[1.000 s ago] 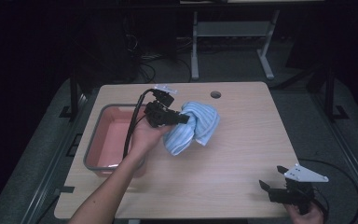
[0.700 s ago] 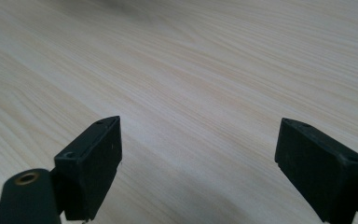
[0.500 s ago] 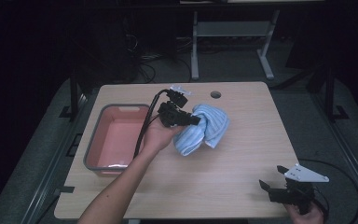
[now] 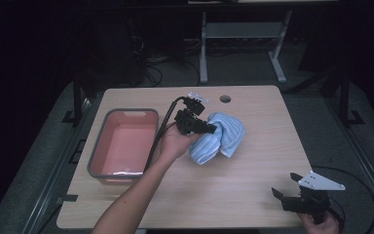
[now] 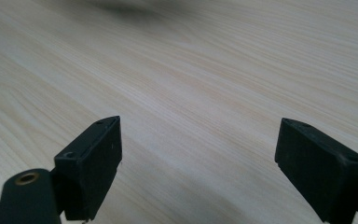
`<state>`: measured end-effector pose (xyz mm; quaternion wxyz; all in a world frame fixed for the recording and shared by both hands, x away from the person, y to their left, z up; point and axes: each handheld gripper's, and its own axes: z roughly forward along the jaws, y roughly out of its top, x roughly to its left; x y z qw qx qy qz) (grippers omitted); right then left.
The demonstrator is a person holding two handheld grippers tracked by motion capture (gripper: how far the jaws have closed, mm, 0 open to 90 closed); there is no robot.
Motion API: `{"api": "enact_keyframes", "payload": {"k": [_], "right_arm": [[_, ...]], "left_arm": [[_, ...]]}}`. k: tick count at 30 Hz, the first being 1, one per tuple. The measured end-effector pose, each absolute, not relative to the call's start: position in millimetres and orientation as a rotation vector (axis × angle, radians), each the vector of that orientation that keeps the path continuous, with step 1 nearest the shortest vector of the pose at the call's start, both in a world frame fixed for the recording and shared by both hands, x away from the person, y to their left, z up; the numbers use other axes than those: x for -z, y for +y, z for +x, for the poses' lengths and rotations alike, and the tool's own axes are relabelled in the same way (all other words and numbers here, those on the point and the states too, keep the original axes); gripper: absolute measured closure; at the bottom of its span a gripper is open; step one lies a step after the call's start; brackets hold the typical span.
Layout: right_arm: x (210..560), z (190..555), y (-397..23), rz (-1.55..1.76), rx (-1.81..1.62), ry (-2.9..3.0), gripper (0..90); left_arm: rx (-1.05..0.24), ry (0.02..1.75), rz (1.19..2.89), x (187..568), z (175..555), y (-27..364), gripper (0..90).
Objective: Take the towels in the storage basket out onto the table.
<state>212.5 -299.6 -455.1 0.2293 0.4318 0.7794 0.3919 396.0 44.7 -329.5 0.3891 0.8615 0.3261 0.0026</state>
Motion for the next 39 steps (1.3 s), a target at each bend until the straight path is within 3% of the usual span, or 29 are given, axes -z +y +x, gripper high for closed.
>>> {"api": "enact_keyframes", "payload": {"k": [39], "right_arm": [[453.4, 213.4, -298.3, 1.184, -1.097, 2.14, 14.3]], "left_arm": [[0.131, 0.851, 2.22, 385.0, 400.1, 1.8, 77.5]]}}
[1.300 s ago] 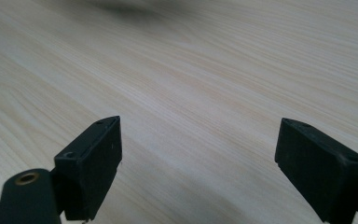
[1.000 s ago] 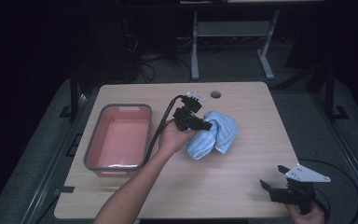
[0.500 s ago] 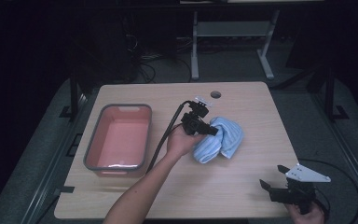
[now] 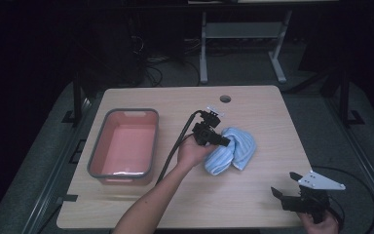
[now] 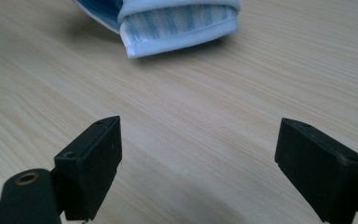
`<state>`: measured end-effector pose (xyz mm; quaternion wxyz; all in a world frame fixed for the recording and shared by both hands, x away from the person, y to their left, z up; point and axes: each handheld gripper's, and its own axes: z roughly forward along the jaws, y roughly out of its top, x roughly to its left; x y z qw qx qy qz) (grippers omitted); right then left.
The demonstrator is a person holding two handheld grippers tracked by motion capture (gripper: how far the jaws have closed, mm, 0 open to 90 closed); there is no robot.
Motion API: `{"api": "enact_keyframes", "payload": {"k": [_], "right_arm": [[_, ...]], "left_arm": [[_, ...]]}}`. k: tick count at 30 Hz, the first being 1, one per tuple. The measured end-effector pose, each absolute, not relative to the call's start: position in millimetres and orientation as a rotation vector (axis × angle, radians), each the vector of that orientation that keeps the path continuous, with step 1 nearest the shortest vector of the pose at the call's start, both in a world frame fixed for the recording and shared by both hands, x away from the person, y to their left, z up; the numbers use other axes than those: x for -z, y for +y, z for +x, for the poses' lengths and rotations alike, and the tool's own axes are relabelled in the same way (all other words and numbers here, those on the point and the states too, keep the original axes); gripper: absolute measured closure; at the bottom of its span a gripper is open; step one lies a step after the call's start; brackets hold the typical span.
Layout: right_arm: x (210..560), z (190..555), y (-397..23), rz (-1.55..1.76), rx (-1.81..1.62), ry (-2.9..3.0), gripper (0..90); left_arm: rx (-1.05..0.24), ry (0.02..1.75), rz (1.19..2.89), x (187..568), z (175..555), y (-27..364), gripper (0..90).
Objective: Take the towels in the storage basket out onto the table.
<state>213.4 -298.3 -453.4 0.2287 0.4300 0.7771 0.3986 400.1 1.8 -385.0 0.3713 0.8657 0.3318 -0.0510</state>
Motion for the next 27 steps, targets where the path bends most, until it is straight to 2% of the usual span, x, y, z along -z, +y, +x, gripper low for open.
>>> {"api": "enact_keyframes", "payload": {"k": [17, 27], "right_arm": [[453.1, 213.2, -298.0, 1.188, -1.1, 2.135, 14.3], [453.3, 214.5, -296.1, 1.181, -1.096, 2.145, 14.3]], "left_arm": [[0.183, 0.872, 2.204, 402.9, 398.3, -4.3, 76.5], [0.217, 0.88, 2.197, 416.3, 395.7, -6.3, 72.3]]}}
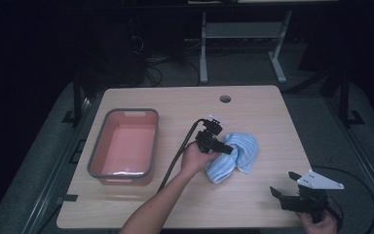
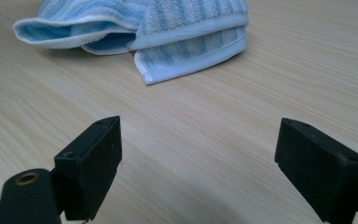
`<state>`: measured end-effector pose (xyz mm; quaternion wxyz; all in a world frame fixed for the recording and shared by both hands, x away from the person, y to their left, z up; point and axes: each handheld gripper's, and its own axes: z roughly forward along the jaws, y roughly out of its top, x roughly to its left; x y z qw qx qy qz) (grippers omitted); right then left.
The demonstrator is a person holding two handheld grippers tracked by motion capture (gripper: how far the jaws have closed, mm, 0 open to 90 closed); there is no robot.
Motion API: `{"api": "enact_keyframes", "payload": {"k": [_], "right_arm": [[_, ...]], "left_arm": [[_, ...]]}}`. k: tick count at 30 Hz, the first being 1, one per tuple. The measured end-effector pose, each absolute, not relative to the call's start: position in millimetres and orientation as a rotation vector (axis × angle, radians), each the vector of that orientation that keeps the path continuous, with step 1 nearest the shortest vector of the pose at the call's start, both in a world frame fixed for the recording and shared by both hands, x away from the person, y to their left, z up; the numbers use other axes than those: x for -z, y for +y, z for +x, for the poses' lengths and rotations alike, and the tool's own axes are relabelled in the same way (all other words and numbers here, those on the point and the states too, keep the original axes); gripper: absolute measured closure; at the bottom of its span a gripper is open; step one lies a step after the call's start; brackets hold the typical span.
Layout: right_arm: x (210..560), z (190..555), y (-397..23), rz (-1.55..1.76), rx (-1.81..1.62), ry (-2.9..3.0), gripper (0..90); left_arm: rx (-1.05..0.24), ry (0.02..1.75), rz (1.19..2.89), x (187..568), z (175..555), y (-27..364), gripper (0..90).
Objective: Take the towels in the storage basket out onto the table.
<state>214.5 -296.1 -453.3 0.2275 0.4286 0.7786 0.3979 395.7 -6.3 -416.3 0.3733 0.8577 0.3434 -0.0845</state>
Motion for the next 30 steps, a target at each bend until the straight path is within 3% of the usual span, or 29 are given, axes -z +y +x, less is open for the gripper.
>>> {"api": "enact_keyframes", "payload": {"k": [5, 14, 19, 30], "right_arm": [[453.3, 214.5, -296.2, 1.182, -1.098, 2.144, 14.3], [453.1, 215.4, -295.6, 1.169, -1.098, 2.145, 14.3], [453.0, 216.2, -294.4, 1.174, -1.102, 2.144, 14.3], [451.8, 218.8, -295.5, 1.175, -1.093, 2.136, 14.3]], "left_arm": [[0.217, 0.88, 2.199, 420.5, 393.7, -7.6, 66.9], [0.232, 0.906, 2.159, 420.8, 392.5, 1.0, 45.5], [0.229, 0.897, 2.141, 419.0, 390.6, 6.5, 38.6], [0.203, 0.884, 2.125, 416.5, 378.0, 22.5, 35.2]]}}
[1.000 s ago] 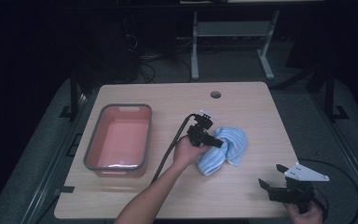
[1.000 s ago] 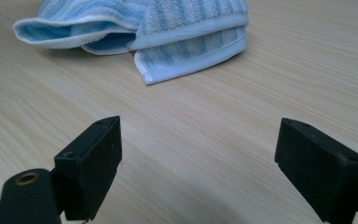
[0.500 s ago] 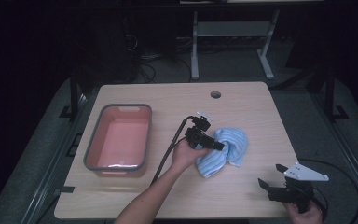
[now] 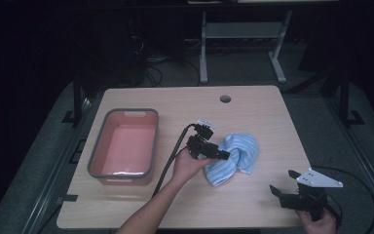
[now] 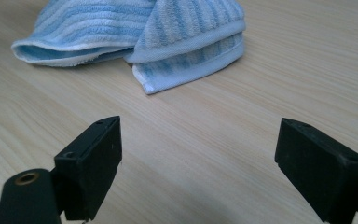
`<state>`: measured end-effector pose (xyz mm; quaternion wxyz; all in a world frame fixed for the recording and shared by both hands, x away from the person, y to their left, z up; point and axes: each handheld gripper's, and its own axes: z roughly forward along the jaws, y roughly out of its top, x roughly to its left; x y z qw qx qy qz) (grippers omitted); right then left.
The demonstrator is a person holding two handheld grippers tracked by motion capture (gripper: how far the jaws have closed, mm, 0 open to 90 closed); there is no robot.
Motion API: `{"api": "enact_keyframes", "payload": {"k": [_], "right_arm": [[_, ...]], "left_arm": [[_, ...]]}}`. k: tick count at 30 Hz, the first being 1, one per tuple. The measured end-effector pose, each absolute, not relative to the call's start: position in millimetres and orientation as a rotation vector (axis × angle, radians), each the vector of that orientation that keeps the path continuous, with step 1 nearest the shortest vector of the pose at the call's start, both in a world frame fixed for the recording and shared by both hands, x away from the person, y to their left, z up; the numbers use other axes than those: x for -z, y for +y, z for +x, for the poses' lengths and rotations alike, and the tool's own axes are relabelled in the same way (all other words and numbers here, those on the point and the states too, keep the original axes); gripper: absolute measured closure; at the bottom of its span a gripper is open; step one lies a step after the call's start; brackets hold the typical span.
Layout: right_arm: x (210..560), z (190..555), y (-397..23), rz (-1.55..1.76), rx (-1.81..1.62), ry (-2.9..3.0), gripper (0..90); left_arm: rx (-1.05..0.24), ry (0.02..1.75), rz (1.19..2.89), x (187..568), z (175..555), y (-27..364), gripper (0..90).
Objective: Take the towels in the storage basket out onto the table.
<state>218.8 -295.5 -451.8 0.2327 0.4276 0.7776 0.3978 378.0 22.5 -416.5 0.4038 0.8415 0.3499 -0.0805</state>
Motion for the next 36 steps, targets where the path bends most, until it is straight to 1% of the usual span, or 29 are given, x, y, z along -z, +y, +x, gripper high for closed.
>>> {"api": "enact_keyframes", "payload": {"k": [10, 13, 28, 36], "right_arm": [[452.0, 221.4, -295.9, 1.175, -1.085, 2.138, 14.3], [452.3, 221.9, -295.5, 1.182, -1.084, 2.138, 14.3], [454.8, 222.9, -294.9, 1.19, -1.076, 2.144, 14.3], [456.2, 221.9, -298.6, 1.202, -1.072, 2.143, 14.3]], "left_arm": [[0.185, 0.873, 2.115, 413.4, 365.7, 37.4, 34.9], [0.162, 0.868, 2.14, 413.0, 362.3, 41.2, 34.3], [0.165, 0.878, 2.103, 414.0, 348.0, 65.5, 34.2], [0.128, 0.85, 2.146, 415.4, 337.3, 70.5, 33.1]]}}
